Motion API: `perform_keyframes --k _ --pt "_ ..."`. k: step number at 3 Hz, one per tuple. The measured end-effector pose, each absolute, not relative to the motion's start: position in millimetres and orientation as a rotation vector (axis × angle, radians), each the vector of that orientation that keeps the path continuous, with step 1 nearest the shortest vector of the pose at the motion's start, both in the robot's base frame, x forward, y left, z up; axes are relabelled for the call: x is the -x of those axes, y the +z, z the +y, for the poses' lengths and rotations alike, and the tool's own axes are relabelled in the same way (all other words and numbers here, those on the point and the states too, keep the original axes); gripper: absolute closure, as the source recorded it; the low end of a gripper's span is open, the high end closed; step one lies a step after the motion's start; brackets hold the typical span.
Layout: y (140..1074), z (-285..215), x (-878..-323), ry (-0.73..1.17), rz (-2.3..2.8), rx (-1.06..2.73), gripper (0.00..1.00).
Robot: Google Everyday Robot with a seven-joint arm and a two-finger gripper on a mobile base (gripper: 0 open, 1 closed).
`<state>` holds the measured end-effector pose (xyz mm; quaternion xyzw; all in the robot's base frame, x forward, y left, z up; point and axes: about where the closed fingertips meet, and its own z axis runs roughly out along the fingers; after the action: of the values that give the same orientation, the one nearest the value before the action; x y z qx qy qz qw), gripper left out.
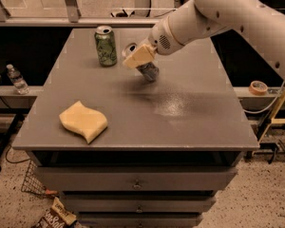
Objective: Move redbull can near sponge
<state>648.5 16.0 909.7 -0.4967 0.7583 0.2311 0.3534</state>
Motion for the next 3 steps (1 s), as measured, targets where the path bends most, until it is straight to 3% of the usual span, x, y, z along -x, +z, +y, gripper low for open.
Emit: perform_keyframes --k 2,3 --pt "932.8 12.1 -642.3 0.703 1.836 1.294 0.87" --pt "973.9 0.6 -619.5 0.830 1.688 1.295 1.00"
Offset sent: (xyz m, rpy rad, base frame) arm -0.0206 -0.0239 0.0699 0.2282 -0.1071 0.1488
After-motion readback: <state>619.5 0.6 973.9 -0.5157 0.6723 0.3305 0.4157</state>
